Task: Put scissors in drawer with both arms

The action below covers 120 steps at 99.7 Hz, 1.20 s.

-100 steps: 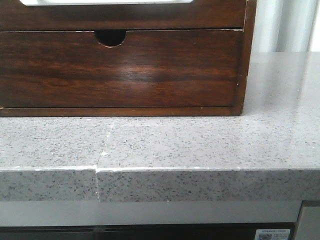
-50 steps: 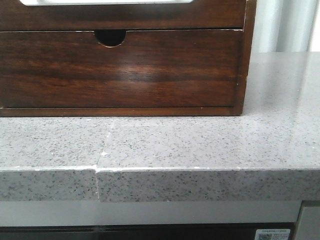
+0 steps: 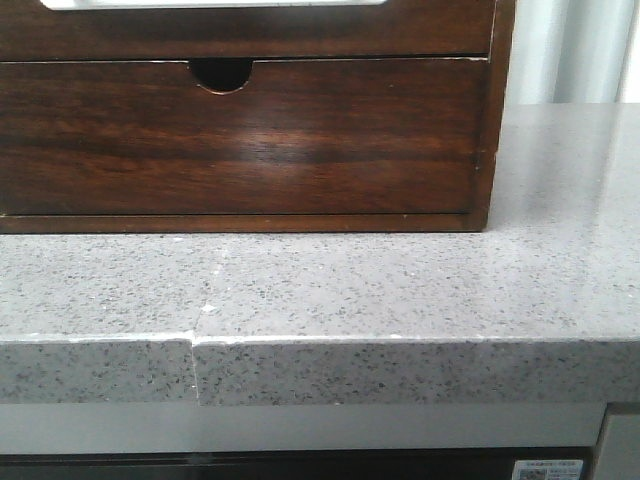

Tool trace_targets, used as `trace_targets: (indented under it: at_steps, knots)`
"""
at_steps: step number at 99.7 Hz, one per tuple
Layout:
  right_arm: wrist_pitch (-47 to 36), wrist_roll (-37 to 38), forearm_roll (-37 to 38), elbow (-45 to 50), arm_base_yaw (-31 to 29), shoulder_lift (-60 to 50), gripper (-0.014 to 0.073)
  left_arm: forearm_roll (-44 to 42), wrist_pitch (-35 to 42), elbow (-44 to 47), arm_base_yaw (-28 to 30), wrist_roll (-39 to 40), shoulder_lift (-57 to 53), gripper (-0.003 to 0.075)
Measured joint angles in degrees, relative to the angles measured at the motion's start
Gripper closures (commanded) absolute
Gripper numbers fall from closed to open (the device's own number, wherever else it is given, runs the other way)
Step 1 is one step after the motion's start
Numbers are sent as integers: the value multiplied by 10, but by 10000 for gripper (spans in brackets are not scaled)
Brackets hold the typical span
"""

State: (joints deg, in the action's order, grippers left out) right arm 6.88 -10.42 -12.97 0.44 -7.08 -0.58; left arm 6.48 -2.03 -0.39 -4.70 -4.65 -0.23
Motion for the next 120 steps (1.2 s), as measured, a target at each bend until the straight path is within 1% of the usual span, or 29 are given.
trace_targets:
  at_steps: [8, 14, 22, 32, 46, 60, 74, 83, 95, 120]
  knots:
    - [40, 0, -13, -6, 0, 0, 662, 22, 0, -8, 0, 0, 0, 741]
    - [56, 0, -19, -23, 0, 0, 662, 35, -4, -24, 0, 0, 0, 741]
    - [65, 0, -23, -56, 0, 0, 662, 42, -17, -68, 0, 0, 0, 741]
    - [81, -2, -26, -113, 0, 13, 662, 44, -53, -132, 0, 0, 12, 741]
    - [138, -5, -26, -195, 0, 70, 662, 44, -115, -222, 0, -3, 72, 741]
    - [202, -25, -26, -277, 0, 146, 662, 44, -172, -302, 0, -12, 146, 741]
    - [226, -30, -26, -338, 0, 214, 662, 44, -228, -365, 0, -16, 212, 741]
    - [226, -31, -26, -357, 0, 242, 662, 44, -241, -384, 0, -18, 239, 741]
    - [224, -33, -26, -359, 0, 265, 662, 44, -245, -387, 0, -19, 252, 741]
    - [224, -33, -26, -359, 0, 276, 662, 44, -248, -387, 0, -19, 256, 741]
